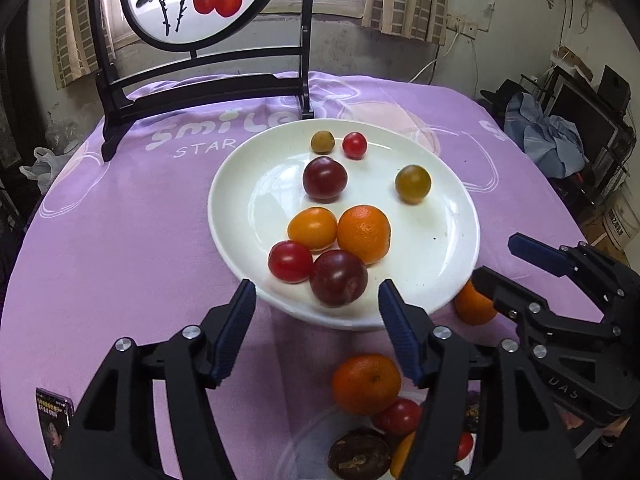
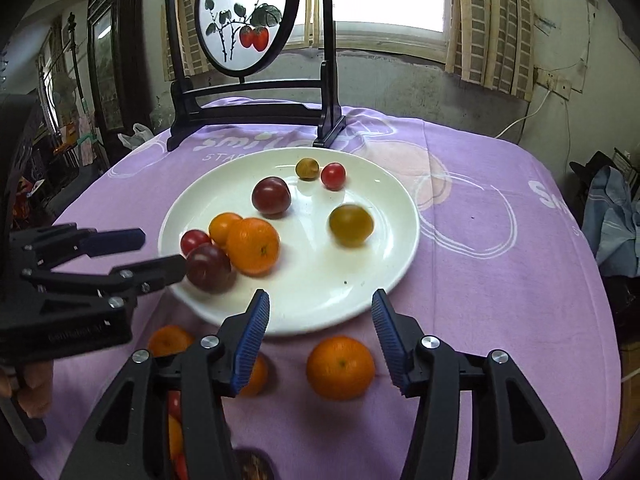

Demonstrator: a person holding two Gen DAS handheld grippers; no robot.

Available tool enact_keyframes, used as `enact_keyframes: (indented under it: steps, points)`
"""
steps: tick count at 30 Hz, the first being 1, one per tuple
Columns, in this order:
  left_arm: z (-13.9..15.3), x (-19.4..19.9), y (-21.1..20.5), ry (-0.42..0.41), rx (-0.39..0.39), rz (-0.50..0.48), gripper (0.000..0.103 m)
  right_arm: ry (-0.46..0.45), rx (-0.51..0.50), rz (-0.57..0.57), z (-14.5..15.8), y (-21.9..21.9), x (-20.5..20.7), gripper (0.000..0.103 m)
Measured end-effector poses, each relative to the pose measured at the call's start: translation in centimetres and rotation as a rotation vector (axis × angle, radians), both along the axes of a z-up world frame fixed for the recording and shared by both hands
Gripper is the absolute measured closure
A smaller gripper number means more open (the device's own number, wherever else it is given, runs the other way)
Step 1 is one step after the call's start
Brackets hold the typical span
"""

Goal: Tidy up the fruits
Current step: 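Place the yellow-green tomato on the plate with the right gripper while the left places a dark red tomato, then grasp a dark brown fruit with the right gripper while the left grasps another dark brown fruit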

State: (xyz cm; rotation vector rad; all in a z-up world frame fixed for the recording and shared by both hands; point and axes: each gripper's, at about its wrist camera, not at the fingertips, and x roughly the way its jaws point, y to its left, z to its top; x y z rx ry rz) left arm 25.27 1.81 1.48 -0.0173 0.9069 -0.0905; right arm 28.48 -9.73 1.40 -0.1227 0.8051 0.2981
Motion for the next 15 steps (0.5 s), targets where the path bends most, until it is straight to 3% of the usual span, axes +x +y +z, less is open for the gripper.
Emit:
enact_keyframes:
  steps: [15]
  points:
    - [0.1,-8.7,0.3,-0.03,0.012,-0.027,0.023,0.047,0.001,0.068,-0.8,-0.8,-9.5,0.048]
